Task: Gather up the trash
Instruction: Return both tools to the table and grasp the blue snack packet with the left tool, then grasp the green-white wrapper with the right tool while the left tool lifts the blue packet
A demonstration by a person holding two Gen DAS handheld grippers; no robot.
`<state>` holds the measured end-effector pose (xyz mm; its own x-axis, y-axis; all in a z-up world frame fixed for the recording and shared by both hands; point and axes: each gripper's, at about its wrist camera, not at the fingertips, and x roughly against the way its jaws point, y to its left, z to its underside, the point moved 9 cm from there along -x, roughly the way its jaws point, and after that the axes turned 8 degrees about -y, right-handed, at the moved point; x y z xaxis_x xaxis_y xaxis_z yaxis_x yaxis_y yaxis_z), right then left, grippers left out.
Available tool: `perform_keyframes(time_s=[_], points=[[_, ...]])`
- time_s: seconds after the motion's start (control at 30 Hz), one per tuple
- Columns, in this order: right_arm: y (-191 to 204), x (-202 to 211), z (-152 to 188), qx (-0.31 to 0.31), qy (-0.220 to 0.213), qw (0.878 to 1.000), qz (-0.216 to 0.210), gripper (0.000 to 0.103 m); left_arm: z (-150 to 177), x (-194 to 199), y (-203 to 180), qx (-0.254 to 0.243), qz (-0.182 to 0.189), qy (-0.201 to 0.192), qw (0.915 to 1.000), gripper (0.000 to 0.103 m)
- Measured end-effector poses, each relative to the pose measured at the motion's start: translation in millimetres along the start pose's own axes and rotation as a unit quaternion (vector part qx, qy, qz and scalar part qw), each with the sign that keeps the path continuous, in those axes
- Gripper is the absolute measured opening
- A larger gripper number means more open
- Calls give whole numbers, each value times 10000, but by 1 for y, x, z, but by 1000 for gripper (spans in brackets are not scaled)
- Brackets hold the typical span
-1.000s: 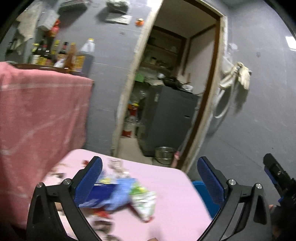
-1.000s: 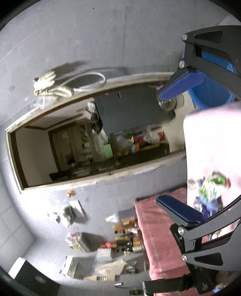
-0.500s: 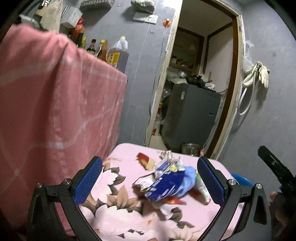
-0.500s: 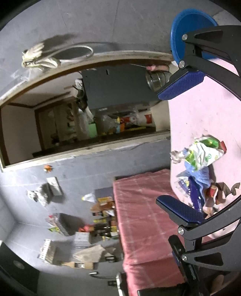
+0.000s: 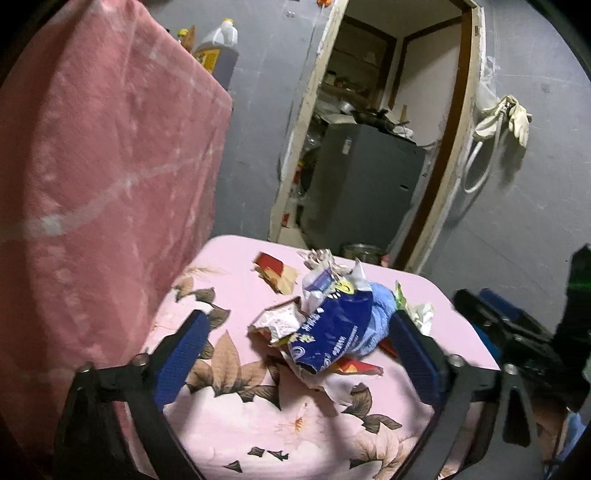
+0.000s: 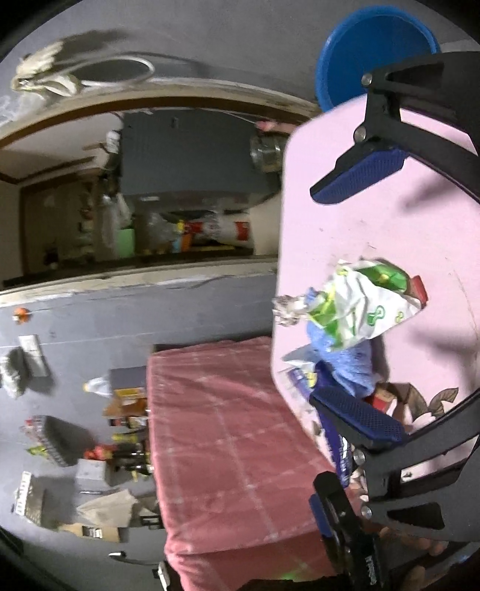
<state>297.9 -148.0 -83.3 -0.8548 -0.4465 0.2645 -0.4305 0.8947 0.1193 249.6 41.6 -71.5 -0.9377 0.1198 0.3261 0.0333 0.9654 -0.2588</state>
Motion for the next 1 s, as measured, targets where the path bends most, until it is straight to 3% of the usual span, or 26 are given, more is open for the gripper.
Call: perform_keyframes(time_s=[0.2,0.33,0.5,0.67,1.0], points=[[8,-21,27,90,692,9973,-225,84,13,-10,-6,31,287,333,9990,61],[11,-32,37,144,996,9946,-245,81,15,-13,-11,126,491,445,9977,52],[9,-41,48,109,1285,9913,-267,71,13,-14,-13,196,565,499,9970,37],[9,-43,51,95,1360,9902,-305,51,14,-14,-13,279,603,542,9963,36],[7,-39,52,11,1404,9895,-351,27,18,-8,-18,276,615,600,9959,31]])
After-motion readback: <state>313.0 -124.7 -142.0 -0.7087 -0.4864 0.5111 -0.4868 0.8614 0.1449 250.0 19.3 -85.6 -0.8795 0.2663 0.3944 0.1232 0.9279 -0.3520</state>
